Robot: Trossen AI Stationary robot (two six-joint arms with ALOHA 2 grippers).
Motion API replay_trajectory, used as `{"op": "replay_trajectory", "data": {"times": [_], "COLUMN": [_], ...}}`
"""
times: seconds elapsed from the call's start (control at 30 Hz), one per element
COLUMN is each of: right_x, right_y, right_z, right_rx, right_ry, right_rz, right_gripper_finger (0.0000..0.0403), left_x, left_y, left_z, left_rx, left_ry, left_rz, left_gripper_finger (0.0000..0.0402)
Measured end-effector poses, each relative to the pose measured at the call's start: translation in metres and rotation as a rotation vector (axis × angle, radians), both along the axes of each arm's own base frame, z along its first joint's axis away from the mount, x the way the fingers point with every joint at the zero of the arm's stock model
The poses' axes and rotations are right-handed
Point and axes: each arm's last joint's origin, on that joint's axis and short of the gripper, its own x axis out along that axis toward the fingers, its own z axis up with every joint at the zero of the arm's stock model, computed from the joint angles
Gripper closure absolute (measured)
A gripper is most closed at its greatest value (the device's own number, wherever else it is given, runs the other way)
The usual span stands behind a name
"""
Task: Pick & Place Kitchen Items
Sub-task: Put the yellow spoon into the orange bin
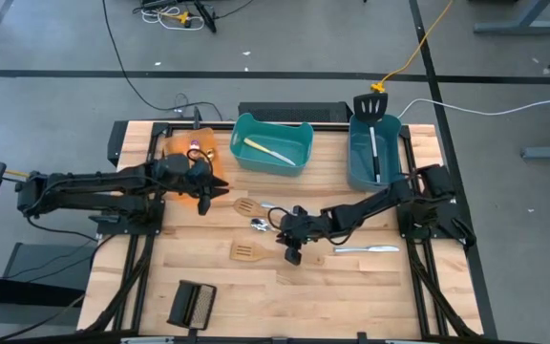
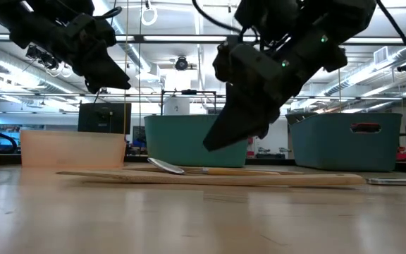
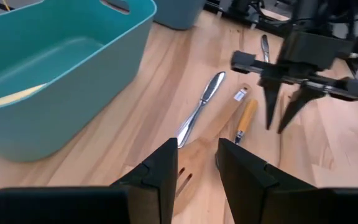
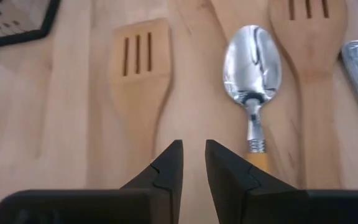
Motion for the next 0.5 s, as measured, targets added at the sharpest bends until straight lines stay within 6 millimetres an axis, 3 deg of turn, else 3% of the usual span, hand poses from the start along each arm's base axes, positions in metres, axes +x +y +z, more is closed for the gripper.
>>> {"op": "replay_trajectory", "data": {"times": [0.5], "right_x": [0.005], "right_y": [-0.021], "right_z": [-0.006], "right_rx": [-0.047], "right_ry": [0.007], "right_rz": [-0.011], "right_gripper_finger": [0.0323], "left_x": [0.000], "left_y": [-0.002], "left_z": [0.000], "left_rx": [0.001], "left_ry": [0.000], "left_rz": [-0.012], "left_gripper_finger": [0.0280]}}
